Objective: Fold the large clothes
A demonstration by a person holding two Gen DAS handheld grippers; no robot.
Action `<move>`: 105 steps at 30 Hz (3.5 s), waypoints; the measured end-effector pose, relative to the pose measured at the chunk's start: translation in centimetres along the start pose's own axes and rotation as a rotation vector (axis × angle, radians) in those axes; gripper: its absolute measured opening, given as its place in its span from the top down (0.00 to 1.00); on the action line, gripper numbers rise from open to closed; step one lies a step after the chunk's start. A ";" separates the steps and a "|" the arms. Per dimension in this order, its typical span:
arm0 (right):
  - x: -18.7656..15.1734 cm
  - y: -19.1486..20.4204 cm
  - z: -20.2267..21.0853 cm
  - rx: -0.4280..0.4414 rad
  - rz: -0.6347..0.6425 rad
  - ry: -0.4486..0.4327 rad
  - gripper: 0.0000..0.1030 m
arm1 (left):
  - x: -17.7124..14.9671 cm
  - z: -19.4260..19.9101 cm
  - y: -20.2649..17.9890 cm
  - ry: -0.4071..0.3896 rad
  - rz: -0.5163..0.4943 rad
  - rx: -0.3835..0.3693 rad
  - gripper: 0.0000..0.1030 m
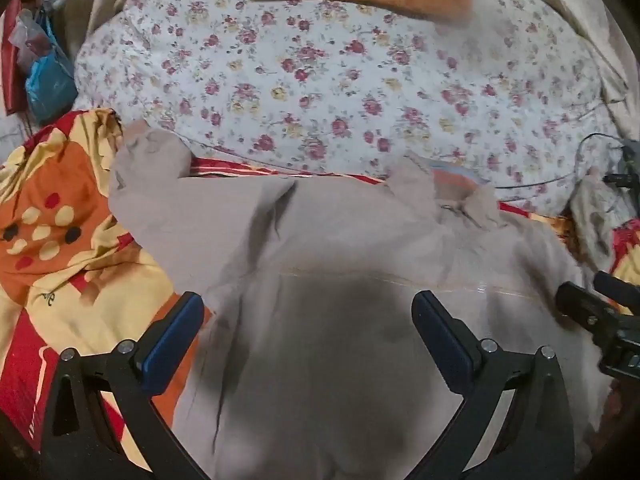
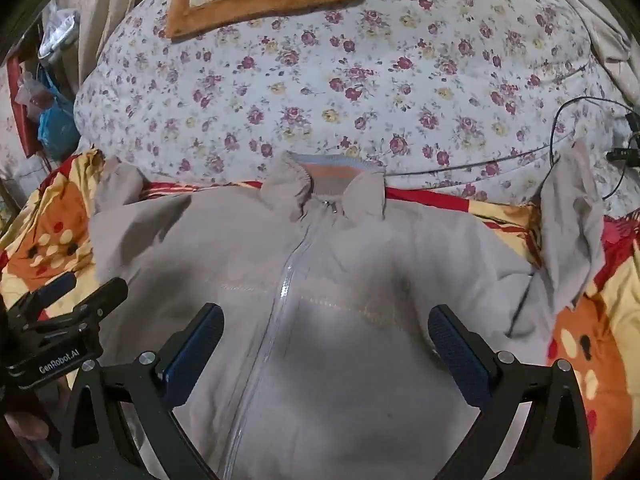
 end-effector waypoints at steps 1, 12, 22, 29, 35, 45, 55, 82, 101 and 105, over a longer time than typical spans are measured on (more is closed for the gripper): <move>-0.2 -0.1 -0.7 0.009 -0.006 -0.004 0.01 | 0.0 -0.3 0.0 -0.002 -0.007 0.011 0.00; -1.3 0.0 -3.8 0.026 -0.002 0.053 0.01 | -0.1 -2.6 0.2 0.063 -0.036 0.012 0.00; -1.6 -0.8 -3.8 0.018 -0.038 0.117 0.01 | -0.2 -2.8 0.9 0.067 -0.008 0.025 0.00; -2.0 -1.1 -4.3 -0.041 -0.011 0.120 0.02 | -0.4 -3.0 0.9 0.075 -0.008 0.022 0.00; -2.0 -1.2 -4.4 -0.044 -0.010 0.098 0.02 | -0.6 -3.1 0.8 0.080 -0.011 0.007 0.00; -2.1 -0.9 -4.5 -0.028 -0.011 0.087 0.02 | -0.8 -3.4 1.3 0.091 0.013 0.008 0.00; -2.4 -0.1 -4.5 -0.033 0.042 0.082 0.02 | -0.8 -3.3 1.4 0.089 0.015 0.008 0.00; -3.0 -0.7 -5.6 -0.041 -0.013 0.121 0.02 | -1.1 -3.8 1.3 0.096 0.014 0.005 0.00; -3.1 -0.8 -5.8 -0.044 -0.022 0.126 0.02 | -1.2 -3.6 1.3 0.094 0.017 -0.003 0.00; -3.0 -0.8 -5.9 -0.042 -0.025 0.129 0.02 | -1.1 -3.8 1.2 0.097 0.013 -0.002 0.00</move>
Point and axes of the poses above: each gripper's, at about its wrist camera, not at the fingertips, and z roughly against the way its jaws point, y to its left, x to its top, the point moved 4 cm from there along -z, roughly the way its jaws point, and after that the axes turned 5 degrees about -z, right-handed, at the moved point
